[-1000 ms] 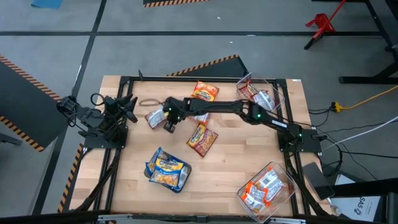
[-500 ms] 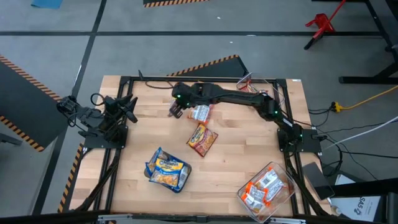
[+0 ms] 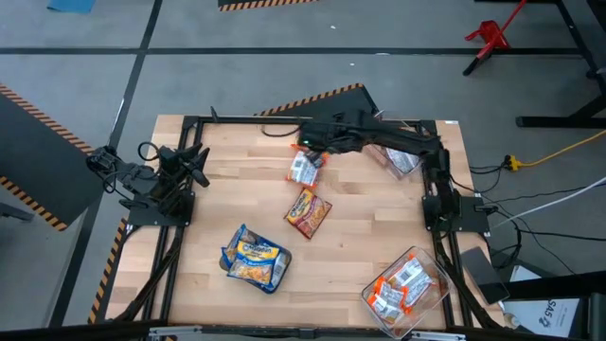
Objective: Sort Maruchan noodles
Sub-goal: Put the red noodle pack into the top transparent bin
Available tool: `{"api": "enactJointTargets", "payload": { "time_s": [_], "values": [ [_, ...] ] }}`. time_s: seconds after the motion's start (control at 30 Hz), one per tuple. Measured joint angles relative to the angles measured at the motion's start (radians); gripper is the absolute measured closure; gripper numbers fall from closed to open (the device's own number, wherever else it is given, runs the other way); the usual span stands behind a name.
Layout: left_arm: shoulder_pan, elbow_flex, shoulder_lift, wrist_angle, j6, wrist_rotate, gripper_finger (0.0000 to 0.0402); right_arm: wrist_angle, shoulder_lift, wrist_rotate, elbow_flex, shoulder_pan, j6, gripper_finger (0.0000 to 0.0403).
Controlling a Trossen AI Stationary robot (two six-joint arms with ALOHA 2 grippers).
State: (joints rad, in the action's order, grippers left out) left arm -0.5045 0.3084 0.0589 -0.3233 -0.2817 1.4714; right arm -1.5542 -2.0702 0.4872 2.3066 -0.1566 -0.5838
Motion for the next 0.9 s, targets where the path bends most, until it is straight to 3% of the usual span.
{"api": "enactJointTargets", "payload": {
  "time_s": [0.3,0.67,0.9],
  "values": [
    [0.000,0.000,0.000,0.000,-0.006,-0.007,0.0262,-0.024,0.195,0.037,-0.171,-0.070,0.008,0.0403],
    [0.000,0.000,0.000,-0.002,-0.005,-0.019,0.0262,-0.018,0.469,0.011,-0.653,-0.251,0.074,0.0403],
    [0.000,0.000,0.000,-0.007,-0.005,-0.018,0.0262,-0.017,0.562,-0.010,-0.849,-0.311,0.123,0.0403]
  ]
}}
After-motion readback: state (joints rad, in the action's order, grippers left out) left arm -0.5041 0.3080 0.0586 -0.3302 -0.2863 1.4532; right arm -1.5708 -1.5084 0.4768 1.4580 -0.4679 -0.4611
